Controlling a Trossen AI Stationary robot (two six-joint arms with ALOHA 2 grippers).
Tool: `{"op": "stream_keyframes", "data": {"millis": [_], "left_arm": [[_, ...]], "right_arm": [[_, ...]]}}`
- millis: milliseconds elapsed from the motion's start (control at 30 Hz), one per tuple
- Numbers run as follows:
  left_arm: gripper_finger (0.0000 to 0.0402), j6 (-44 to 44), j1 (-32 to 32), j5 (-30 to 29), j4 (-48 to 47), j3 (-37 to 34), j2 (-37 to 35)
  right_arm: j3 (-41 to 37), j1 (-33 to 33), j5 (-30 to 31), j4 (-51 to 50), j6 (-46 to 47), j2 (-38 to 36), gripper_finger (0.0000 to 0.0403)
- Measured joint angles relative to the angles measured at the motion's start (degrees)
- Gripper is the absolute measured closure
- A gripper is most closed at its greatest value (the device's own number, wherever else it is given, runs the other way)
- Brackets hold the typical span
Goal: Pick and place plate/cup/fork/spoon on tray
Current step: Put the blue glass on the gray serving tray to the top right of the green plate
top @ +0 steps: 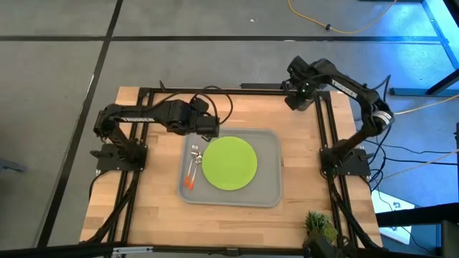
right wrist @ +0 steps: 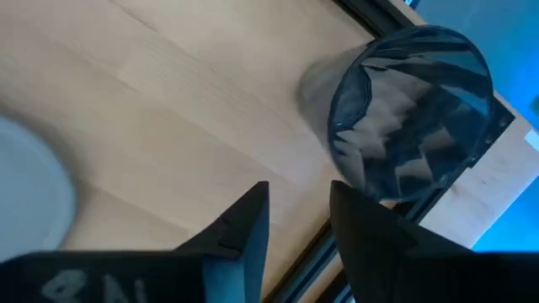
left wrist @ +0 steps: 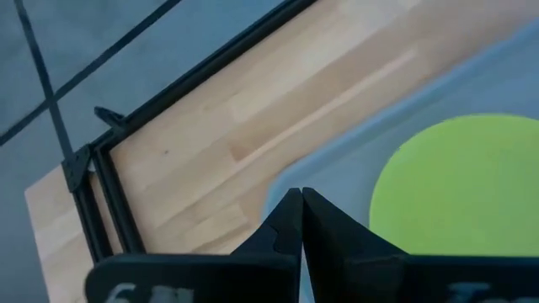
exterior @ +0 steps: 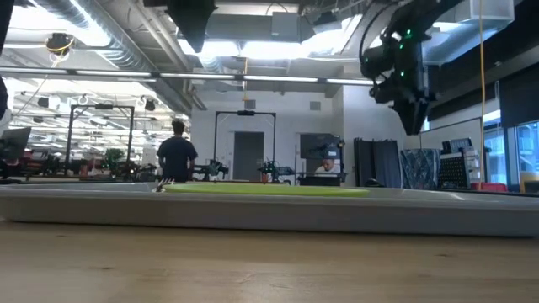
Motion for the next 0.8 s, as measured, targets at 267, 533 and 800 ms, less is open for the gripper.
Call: {"op": "stream_keyframes", "data": {"millis": [267, 533, 800], "left_arm": [[0.0401, -0.1, 2.7, 0.1, 0.0, 0.0, 0.0], [0.0401, -0.1, 3.8, 1.3, 0.8, 0.0, 0.0], [0.0401, -0.1, 3.9, 1.4, 0.8, 0.0, 0.0]], "right_arm": [[0.0, -4.0, 0.0, 6.3, -4.4, 5.5, 0.0274], [0.0, -6.6, 0.0, 6.6, -4.5, 10.3, 0.028], [1.0, -6.7, 0.4, 5.7, -7.8, 10.6, 0.0387]]}}
